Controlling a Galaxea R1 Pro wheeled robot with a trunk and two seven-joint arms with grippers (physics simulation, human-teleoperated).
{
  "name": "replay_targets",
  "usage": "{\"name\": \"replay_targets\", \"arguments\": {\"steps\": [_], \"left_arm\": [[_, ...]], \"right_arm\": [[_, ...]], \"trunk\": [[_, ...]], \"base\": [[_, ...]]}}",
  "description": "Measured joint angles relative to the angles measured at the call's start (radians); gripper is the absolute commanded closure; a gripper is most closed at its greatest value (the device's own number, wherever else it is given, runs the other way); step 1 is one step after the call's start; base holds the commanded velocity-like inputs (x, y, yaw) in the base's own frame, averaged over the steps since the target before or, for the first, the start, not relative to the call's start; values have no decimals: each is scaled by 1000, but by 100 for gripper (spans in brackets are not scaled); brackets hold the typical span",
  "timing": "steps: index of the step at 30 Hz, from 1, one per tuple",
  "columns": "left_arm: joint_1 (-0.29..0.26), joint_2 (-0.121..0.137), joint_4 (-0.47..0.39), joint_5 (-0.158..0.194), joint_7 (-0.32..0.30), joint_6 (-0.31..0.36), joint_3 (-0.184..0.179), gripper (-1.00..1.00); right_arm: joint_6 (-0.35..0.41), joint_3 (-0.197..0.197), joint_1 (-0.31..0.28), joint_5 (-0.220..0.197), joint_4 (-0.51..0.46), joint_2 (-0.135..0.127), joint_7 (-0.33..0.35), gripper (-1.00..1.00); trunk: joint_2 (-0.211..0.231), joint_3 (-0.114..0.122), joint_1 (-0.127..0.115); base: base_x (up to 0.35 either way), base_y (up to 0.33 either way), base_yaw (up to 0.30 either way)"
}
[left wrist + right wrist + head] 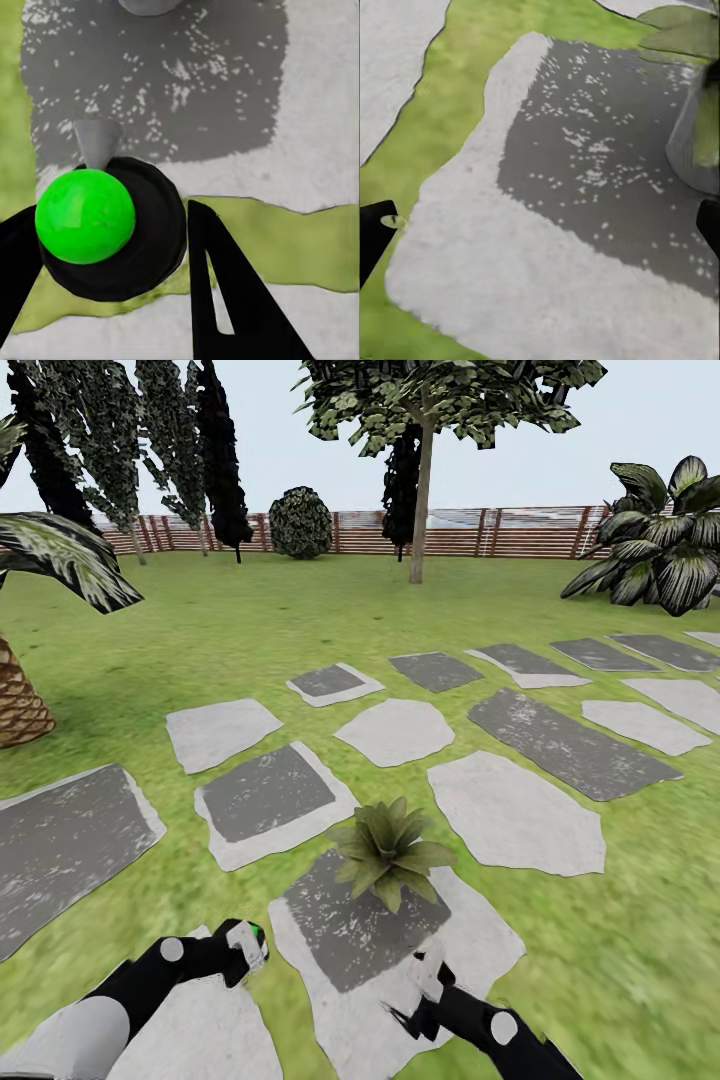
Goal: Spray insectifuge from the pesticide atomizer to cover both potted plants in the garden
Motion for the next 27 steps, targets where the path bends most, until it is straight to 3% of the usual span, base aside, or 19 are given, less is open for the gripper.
{"name": "replay_targets", "arguments": {"steps": [2,4,6,9,11,13,15,17,18,19,21,24,27], "left_arm": [[0,-4,14,64,41,6,28,100],[0,-8,24,105,78,13,39,100],[0,-9,29,123,125,22,43,100],[0,-12,31,137,167,73,47,100],[0,-12,29,183,175,178,51,100],[-1,-11,24,245,179,289,48,100],[-1,-11,22,277,179,373,44,100],[-2,-12,23,287,176,427,42,100],[-2,-12,24,290,175,448,42,100],[-3,-13,20,294,171,528,41,100],[-7,-18,16,296,171,588,41,100],[-13,-26,13,297,170,640,40,100],[-18,-53,12,297,170,690,38,100]], "right_arm": [[-2,-1,0,1,137,-39,-166,-100],[-2,-1,0,3,232,-60,-299,-100],[-2,-2,1,-4,314,-81,-425,-100],[-3,-3,5,-81,406,-92,-608,-100],[-3,-3,11,-186,425,-98,-712,-100],[-3,-3,21,-338,431,-103,-747,-100],[-4,-3,25,-485,432,-117,-756,-100],[-4,-2,26,-560,433,-125,-757,-100],[-4,-1,27,-576,434,-127,-757,-100],[-5,-5,35,-603,433,-150,-755,-100],[-5,0,37,-606,434,-158,-754,-100],[-5,0,38,-608,433,-159,-754,-100],[-4,0,38,-609,434,-152,-754,-100]], "trunk": [[0,0,0],[0,0,0],[0,0,0],[0,0,0],[0,0,0],[0,0,0],[0,0,0],[0,0,0],[0,0,0],[0,0,0],[0,0,0],[0,0,0],[0,0,0]], "base": [[0,0,0],[0,0,0],[0,0,0],[0,0,0],[0,0,0],[0,0,0],[0,0,0],[0,0,0],[0,0,0],[0,0,0],[0,0,0],[0,0,0],[0,0,0]]}}
